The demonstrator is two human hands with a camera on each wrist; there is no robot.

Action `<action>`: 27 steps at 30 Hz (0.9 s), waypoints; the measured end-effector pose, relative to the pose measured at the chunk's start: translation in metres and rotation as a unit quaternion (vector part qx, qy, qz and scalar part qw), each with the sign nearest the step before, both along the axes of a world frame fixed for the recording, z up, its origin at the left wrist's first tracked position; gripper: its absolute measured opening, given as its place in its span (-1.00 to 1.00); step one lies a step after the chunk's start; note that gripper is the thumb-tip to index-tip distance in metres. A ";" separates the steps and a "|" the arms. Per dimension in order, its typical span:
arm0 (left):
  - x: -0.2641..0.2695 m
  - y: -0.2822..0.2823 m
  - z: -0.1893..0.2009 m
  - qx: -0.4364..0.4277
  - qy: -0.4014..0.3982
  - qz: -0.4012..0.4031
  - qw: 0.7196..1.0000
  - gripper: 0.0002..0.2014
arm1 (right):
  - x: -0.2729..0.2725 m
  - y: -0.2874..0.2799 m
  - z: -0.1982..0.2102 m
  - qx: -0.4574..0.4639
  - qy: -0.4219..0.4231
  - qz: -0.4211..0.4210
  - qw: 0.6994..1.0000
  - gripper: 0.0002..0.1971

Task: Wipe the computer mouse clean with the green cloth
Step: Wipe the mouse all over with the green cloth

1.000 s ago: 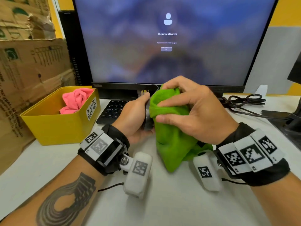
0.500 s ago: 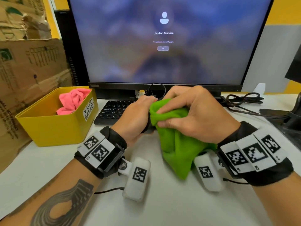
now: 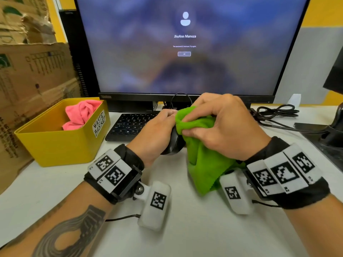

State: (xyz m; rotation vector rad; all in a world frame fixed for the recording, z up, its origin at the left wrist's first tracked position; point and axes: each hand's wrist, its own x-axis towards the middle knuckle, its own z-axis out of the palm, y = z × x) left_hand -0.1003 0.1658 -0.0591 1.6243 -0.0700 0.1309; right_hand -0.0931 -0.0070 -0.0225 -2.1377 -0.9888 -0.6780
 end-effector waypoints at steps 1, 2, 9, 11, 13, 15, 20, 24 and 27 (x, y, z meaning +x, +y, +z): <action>0.000 0.002 0.000 0.005 -0.005 0.005 1.000 -0.86 | -0.002 0.002 0.000 -0.007 0.006 0.021 1.000 -0.81; 0.000 0.003 0.000 0.005 -0.008 0.002 1.000 -0.86 | -0.002 0.003 0.000 -0.008 0.012 0.030 0.999 -0.80; 0.000 0.002 0.003 0.024 -0.024 -0.008 0.999 -0.76 | 0.017 -0.016 0.002 0.044 0.011 -0.127 0.991 -0.79; -0.001 0.002 0.003 0.035 -0.042 -0.009 0.998 -0.78 | 0.020 -0.019 0.002 0.051 0.012 -0.164 0.985 -0.80; -0.001 0.001 0.002 0.042 -0.061 -0.019 0.997 -0.73 | 0.022 -0.023 0.004 0.071 0.021 -0.183 0.980 -0.80; 0.000 0.002 0.001 0.036 -0.072 -0.033 0.996 -0.60 | 0.022 -0.027 0.007 0.105 0.037 -0.186 0.976 -0.80; 0.003 0.007 0.002 0.025 -0.087 0.009 0.996 -0.33 | 0.025 -0.037 0.016 0.090 0.115 -0.224 0.964 -0.83; 0.005 0.008 0.005 -0.022 -0.077 0.033 0.996 -0.57 | 0.026 -0.033 0.017 0.155 0.262 -0.156 0.940 -0.59; 0.004 0.004 0.005 -0.071 -0.062 0.027 0.995 -0.76 | 0.023 -0.028 0.018 0.230 0.288 -0.103 0.924 -0.71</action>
